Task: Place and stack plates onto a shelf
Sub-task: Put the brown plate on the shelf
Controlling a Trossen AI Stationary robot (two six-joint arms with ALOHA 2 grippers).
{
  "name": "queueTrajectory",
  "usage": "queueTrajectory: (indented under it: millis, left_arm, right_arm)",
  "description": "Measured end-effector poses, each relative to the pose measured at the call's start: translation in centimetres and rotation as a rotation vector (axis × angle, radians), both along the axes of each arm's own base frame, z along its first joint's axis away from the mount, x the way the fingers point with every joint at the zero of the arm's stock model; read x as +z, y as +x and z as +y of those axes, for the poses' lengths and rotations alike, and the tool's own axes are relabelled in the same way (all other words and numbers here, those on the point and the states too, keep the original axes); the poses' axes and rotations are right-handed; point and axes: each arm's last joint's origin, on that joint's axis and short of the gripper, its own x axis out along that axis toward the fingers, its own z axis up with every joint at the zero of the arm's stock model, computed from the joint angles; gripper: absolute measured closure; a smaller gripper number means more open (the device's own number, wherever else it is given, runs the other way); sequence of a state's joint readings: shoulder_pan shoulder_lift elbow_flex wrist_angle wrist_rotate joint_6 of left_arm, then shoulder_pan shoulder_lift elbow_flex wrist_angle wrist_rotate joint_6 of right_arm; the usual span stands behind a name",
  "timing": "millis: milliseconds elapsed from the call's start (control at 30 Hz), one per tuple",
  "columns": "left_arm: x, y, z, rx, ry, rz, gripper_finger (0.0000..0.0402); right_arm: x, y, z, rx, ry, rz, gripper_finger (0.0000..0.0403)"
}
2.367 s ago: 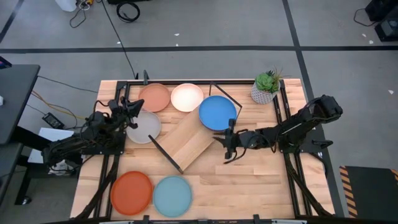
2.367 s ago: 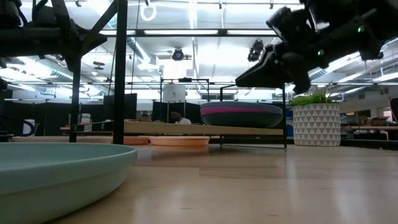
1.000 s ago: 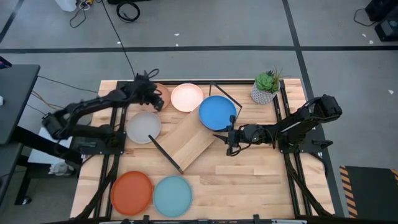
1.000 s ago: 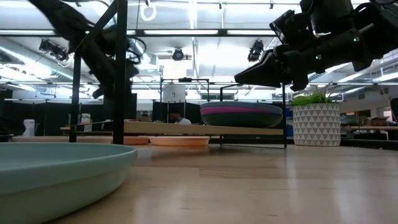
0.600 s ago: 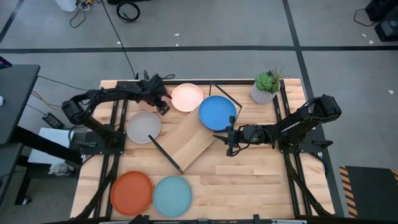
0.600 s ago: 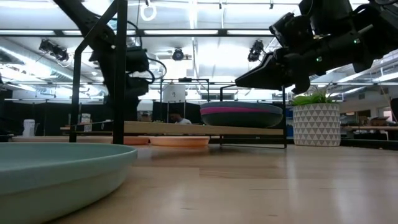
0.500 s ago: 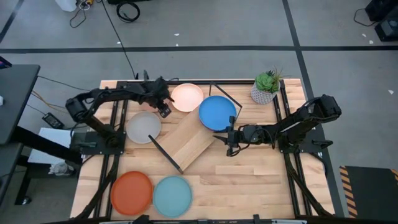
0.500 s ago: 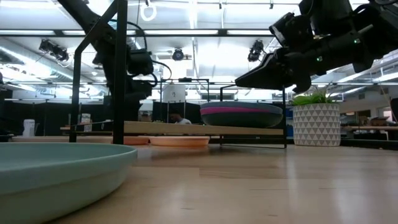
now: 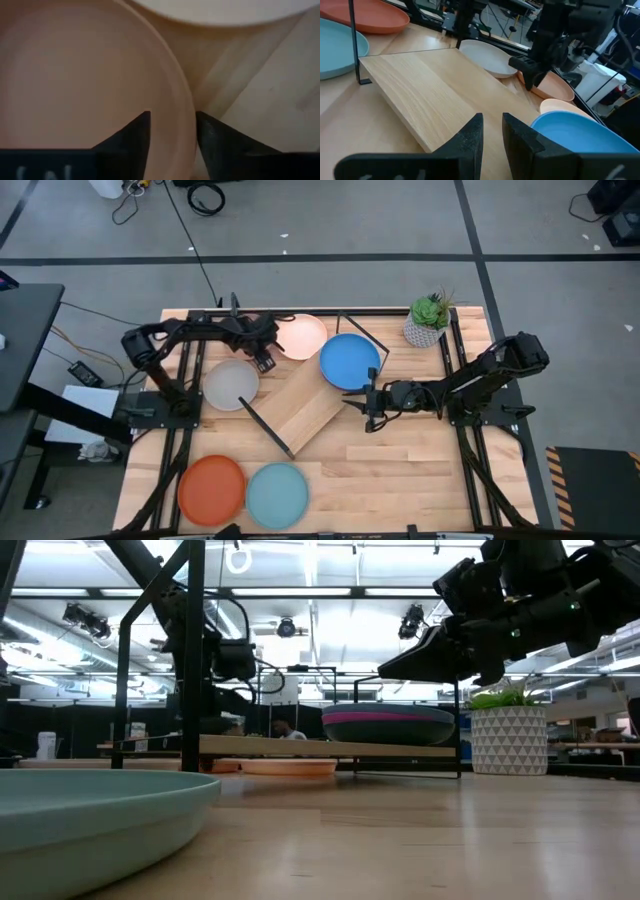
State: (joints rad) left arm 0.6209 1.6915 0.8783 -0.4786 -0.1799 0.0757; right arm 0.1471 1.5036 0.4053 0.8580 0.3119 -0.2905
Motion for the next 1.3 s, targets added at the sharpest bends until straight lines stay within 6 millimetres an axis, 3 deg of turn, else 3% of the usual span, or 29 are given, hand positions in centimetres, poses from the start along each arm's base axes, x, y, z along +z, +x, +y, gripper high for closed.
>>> queueTrajectory:
  millis: [300,433,667,933,1300]
  left_arm:
    - [-0.2,0.3,-0.1,-0.036,-0.010,0.035,0.0385]
    - [1.0,0.7,-0.3,-0.053,-0.037,0.081,0.0387]
    - [7.0,2.5,-1.1,-0.112,-0.041,0.095,0.0387]
    - [12.9,3.8,-6.3,-0.245,0.100,0.116,0.0387]
    - [13.6,6.2,-16.1,-0.890,0.211,0.117,0.0383]
  right_arm:
    - [0.0,0.0,0.0,0.000,0.000,0.001,0.0325]
    - [0.0,0.0,0.1,0.002,0.009,-0.001,0.0325]
    - [0.0,-0.2,1.1,-0.033,-0.035,0.000,0.0325]
    - [-0.3,-0.8,1.9,-0.191,-0.116,0.035,0.0325]
    - [-0.3,-1.1,2.5,-0.274,-0.171,0.040,0.0325]
